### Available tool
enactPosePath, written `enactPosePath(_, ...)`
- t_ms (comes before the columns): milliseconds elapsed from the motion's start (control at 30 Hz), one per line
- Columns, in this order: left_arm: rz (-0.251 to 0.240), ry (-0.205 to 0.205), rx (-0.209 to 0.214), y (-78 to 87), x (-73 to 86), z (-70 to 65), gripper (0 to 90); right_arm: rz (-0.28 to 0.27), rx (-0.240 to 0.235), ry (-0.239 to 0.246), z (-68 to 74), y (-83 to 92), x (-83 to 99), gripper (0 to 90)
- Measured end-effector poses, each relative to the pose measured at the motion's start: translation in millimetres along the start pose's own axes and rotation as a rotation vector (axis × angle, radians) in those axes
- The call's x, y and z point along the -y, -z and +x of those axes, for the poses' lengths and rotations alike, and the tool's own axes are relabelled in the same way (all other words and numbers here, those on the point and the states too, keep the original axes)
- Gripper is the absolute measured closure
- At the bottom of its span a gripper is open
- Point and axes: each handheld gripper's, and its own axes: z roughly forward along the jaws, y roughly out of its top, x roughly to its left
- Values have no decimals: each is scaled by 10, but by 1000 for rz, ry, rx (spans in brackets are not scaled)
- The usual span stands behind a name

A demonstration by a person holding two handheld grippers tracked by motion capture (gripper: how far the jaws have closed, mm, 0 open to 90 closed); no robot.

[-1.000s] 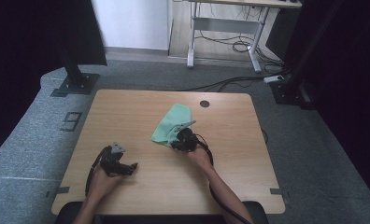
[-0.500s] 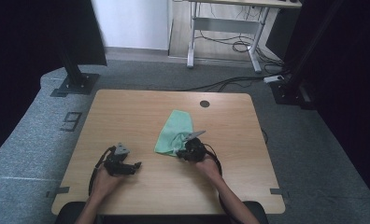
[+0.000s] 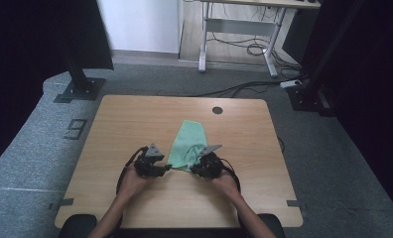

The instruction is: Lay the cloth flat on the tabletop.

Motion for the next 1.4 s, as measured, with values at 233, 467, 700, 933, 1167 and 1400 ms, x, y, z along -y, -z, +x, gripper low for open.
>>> enactPosePath(233, 51, -5, -94, -252, -65, 51, 381, -3, -11, -3, 1, 24, 31, 768)
enactPosePath(467, 45, 34, -126, -239, -31, 141, 306, 16, -5, 12, -3, 77, 61, 763)
enactPosePath(700, 57, 48, -182, -160, 24, 222, 303, 34, 34, 2, -110, 254, 202, 733)
enactPosePath(933, 60, 70, -187, -95, 83, 274, 301, 43, 80, -28, -266, 400, 311, 706)
enactPosePath(1167, 60, 85, -185, -44, 134, 309, 299, 46, 94, -21, -348, 455, 349, 678)
enactPosePath(1400, 61, 48, -198, -37, 76, 243, 293, 37, 84, -39, -308, 511, 344, 526)
